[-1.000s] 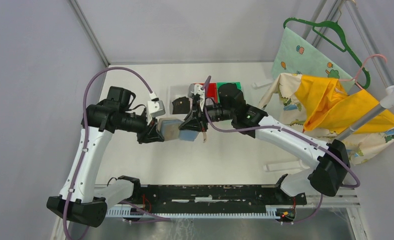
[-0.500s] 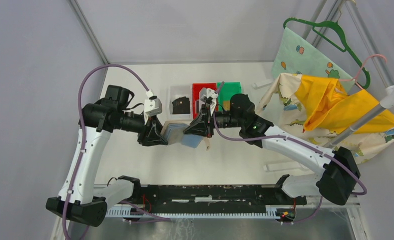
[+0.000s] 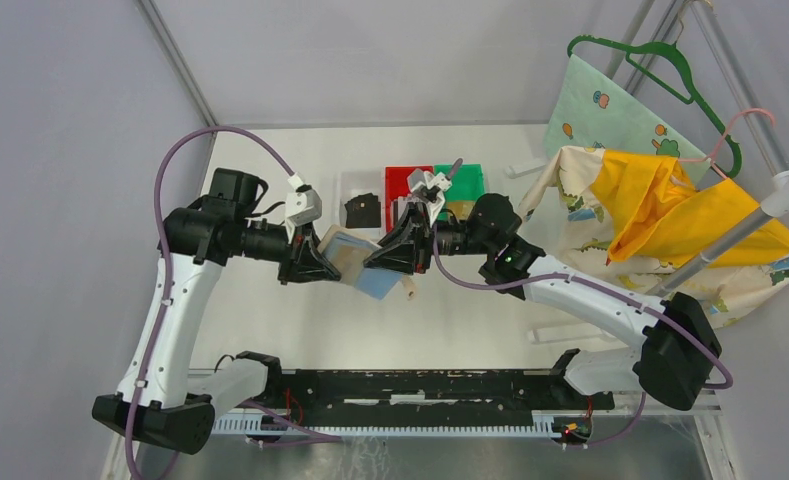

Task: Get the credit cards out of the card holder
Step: Remove the credit card from the card holder.

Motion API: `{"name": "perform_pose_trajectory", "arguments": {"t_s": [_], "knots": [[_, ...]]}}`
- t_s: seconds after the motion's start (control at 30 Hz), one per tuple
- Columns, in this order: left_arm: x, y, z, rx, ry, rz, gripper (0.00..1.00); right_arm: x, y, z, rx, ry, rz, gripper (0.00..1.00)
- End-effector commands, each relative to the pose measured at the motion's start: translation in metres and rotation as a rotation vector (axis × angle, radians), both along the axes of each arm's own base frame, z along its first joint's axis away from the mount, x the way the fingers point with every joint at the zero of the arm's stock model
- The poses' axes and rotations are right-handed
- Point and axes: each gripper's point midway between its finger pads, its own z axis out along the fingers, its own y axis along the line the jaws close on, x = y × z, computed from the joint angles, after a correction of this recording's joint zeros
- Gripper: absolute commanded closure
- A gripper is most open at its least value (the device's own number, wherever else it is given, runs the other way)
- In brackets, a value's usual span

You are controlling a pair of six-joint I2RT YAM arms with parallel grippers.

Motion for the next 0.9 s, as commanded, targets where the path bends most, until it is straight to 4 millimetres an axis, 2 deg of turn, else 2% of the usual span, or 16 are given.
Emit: {"name": "perform_pose_trajectory", "arguments": {"t_s": [0.0,0.1,0.2,0.33,0.43,0.47,0.53,0.63,0.7,0.87], "knots": [[0.011,-0.007,0.019,-0.069,-0.035,0.051,0.87,-0.005,-0.003,0.022,0.079,-0.042,0.016,0.66],[0.021,-0.006,0.022,-0.065,-0.061,0.111,0.93,-0.009,-0.003,0.007,0.036,-0.008,0.040,0.56],[0.022,-0.004,0.026,-0.061,-0.096,0.130,0.94,-0.010,-0.007,-0.005,0.017,0.013,0.035,0.55],[0.021,-0.004,0.027,-0.059,-0.100,0.132,0.94,-0.010,-0.010,-0.007,0.020,0.018,0.013,0.62],[0.018,-0.004,0.027,-0.056,-0.094,0.122,0.92,-0.003,-0.007,-0.004,0.023,0.028,-0.012,0.77],[0.016,-0.004,0.028,-0.061,-0.087,0.115,0.89,-0.001,-0.005,-0.001,0.027,0.034,-0.019,0.82],[0.012,-0.006,0.029,-0.075,-0.072,0.102,0.71,0.005,-0.001,0.005,0.035,0.059,-0.037,0.92],[0.005,-0.008,0.033,-0.097,-0.048,0.076,0.53,0.012,0.002,0.009,0.045,0.095,-0.060,1.00],[0.000,-0.008,0.035,-0.100,-0.049,0.058,0.48,0.015,0.002,0.006,0.037,0.101,-0.082,1.00],[-0.004,-0.006,0.031,-0.083,-0.050,0.034,0.47,0.019,-0.004,-0.002,0.023,0.100,-0.128,1.00]]}}
